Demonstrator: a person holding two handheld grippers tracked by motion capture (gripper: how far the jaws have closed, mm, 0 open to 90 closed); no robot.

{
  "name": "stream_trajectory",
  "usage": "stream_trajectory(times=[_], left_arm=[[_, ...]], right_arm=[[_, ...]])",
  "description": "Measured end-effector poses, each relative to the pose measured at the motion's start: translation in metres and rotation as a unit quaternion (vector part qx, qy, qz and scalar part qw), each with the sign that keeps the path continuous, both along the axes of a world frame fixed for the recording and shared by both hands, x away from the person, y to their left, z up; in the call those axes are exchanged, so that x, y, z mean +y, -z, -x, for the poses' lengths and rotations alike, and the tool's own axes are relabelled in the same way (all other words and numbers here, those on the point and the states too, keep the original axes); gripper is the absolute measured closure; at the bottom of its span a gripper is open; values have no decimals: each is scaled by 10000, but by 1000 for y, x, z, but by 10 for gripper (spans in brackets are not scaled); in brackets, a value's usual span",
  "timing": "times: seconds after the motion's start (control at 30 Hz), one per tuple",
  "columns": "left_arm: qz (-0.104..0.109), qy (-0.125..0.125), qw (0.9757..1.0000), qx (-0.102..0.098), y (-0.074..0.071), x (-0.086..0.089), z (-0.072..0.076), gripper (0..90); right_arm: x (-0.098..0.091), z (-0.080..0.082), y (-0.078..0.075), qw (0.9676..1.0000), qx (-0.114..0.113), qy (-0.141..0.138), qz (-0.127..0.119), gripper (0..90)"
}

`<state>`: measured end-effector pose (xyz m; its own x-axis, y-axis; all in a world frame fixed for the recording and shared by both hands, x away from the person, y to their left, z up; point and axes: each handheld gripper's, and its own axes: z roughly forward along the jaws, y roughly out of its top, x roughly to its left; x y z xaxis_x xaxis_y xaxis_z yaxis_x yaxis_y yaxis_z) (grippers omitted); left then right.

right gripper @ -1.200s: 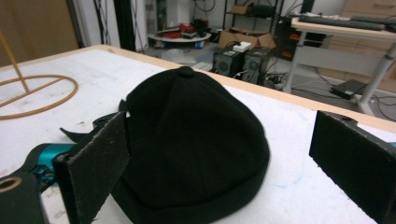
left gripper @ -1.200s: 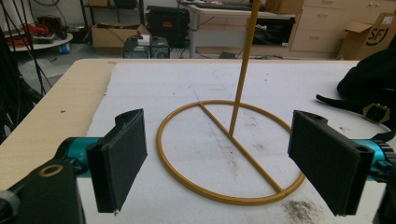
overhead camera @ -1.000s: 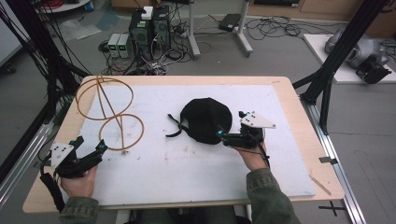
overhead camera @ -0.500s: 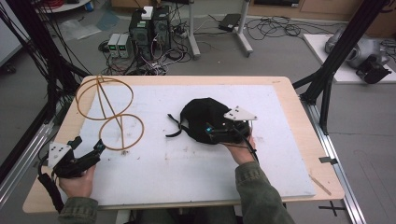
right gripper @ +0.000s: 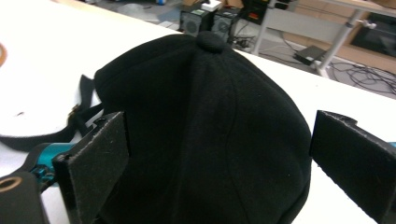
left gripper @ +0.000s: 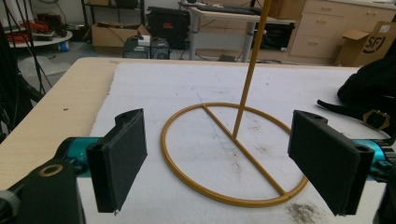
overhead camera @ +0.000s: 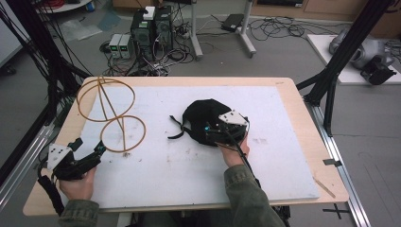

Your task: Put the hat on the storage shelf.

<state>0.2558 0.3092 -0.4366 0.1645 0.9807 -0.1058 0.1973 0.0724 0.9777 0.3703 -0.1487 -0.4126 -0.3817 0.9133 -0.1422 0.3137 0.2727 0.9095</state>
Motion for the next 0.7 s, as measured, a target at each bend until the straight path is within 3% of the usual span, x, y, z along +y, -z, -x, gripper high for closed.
stream_trajectory(times=[0.2, 0.3, 0.33, 0.37, 0.4, 0.47, 0.5, 0.53, 0.63, 0.7], left_arm=[[11, -22, 10000, -3, 0, 1, 0, 198], [46, -35, 10000, -7, 0, 2, 0, 198], [35, -29, 10000, 1, 0, 3, 0, 198], [35, -28, 10000, 1, 0, 4, 0, 198], [38, -29, 10000, -3, 0, 4, 0, 198], [54, -37, 10000, -15, 0, 4, 0, 198], [51, -31, 10000, -9, 0, 4, 0, 198], [50, -31, 10000, -7, 0, 5, 0, 198], [58, -15, 10000, -4, 1, 5, 0, 197], [51, -3, 10000, -5, 0, 5, 0, 198]], right_arm=[[5, -2, 6, 9996, -51, 253, 152, 46], [8, -2, 10, 9997, 58, 253, 52, 116], [9, -2, 11, 9997, 84, 228, -7, 195], [9, -2, 12, 9997, 171, 40, -173, 346], [9, -2, 12, 9997, 171, 40, -173, 346], [8, -3, 12, 9992, 229, -25, -319, 492], [7, -3, 12, 9987, 282, 35, -413, 590], [4, -3, 11, 9964, 402, 157, -730, 791], [2, -3, 12, 9953, 334, 212, -887, 869], [3, -2, 12, 9959, 278, 248, -829, 872]])
